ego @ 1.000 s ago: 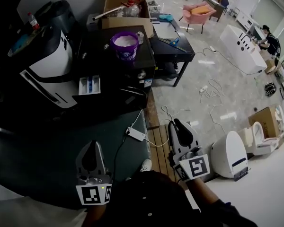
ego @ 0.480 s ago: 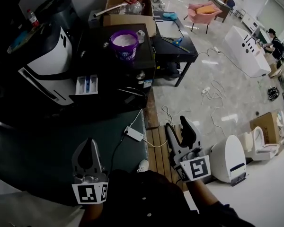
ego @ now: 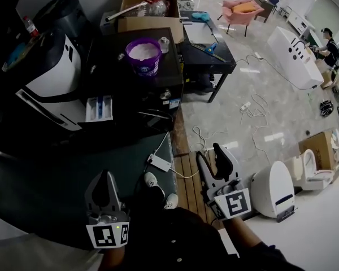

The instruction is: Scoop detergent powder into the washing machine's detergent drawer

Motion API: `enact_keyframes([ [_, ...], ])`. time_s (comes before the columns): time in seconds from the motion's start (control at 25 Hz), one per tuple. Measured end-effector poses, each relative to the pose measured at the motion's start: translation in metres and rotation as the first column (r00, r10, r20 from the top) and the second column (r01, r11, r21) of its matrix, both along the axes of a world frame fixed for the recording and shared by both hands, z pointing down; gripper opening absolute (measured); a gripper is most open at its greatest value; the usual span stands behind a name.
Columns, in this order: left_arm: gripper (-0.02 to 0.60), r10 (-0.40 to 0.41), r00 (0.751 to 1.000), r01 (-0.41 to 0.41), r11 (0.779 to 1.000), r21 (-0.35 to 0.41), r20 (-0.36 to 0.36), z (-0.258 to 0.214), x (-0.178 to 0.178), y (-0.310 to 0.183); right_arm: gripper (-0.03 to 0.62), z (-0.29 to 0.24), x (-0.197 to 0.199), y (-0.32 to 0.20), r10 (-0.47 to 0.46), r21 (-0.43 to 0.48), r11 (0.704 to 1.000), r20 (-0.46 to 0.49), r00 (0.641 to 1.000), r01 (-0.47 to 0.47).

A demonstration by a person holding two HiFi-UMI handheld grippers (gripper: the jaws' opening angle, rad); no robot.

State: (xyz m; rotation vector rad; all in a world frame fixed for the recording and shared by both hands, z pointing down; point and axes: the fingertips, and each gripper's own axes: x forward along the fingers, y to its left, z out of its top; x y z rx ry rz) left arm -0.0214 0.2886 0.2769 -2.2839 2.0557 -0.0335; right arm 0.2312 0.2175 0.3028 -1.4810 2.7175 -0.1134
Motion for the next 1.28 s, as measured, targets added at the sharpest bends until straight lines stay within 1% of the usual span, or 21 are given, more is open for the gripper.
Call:
enact_keyframes([
  [0.16,0.015,0.02,1.0,-0.02,1.0,0.0,-0.012,0.003,-0.005,-0.03,0.212,-0.003,-0.005,-0.024,0.011,0.004,1.0,-0.013,1.0,-0.011],
  [0.32,0.015,0.046,0.999,-0.046,0.999,0.022,-0.007,0.002,-0.011,-0.065,0.201,-0.012,-0.019,-0.057,0.029,0.014,0.999,-0.013,0.999,-0.029],
  [0.56,0.015,0.062,0.998,-0.062,0.997,0.036,-0.022,-0.002,-0.029,-0.113,0.201,-0.015,-0.04,-0.103,0.044,0.005,0.999,-0.012,0.999,-0.044],
  [0.6,0.015,0.066,0.998,-0.065,0.997,0.039,-0.022,-0.003,-0.033,-0.121,0.197,-0.017,-0.044,-0.111,0.049,0.005,0.999,-0.004,0.999,-0.049],
  [0.64,0.015,0.068,0.997,-0.067,0.997,0.042,-0.022,-0.005,-0.037,-0.128,0.175,-0.019,-0.047,-0.119,0.052,0.004,0.999,0.002,0.999,-0.052],
  [0.68,0.015,0.072,0.997,-0.071,0.996,0.045,-0.02,-0.006,-0.04,-0.135,0.167,-0.021,-0.052,-0.126,0.053,0.003,0.999,0.004,0.999,-0.053],
  [0.84,0.015,0.097,0.995,-0.096,0.994,0.05,-0.02,-0.01,-0.054,-0.158,0.167,-0.027,-0.071,-0.149,0.054,0.007,0.999,-0.013,0.998,-0.054],
  [0.92,0.015,0.111,0.994,-0.109,0.993,0.046,-0.024,-0.009,-0.059,-0.167,0.167,-0.027,-0.079,-0.157,0.054,-0.011,0.998,-0.004,0.999,-0.054],
  [1.0,0.015,0.119,0.993,-0.118,0.992,0.044,-0.024,-0.008,-0.064,-0.174,0.167,-0.021,-0.083,-0.163,0.047,-0.051,0.998,0.021,0.999,-0.046],
  [1.08,0.015,0.125,0.992,-0.124,0.991,0.04,-0.028,-0.006,-0.067,-0.181,0.167,-0.013,-0.085,-0.169,0.037,-0.079,0.996,0.024,0.999,-0.035],
  [1.28,0.015,0.138,0.99,-0.138,0.99,0.042,-0.017,-0.004,-0.072,-0.199,0.169,-0.011,-0.1,-0.188,0.028,-0.09,0.996,0.023,0.999,-0.026],
])
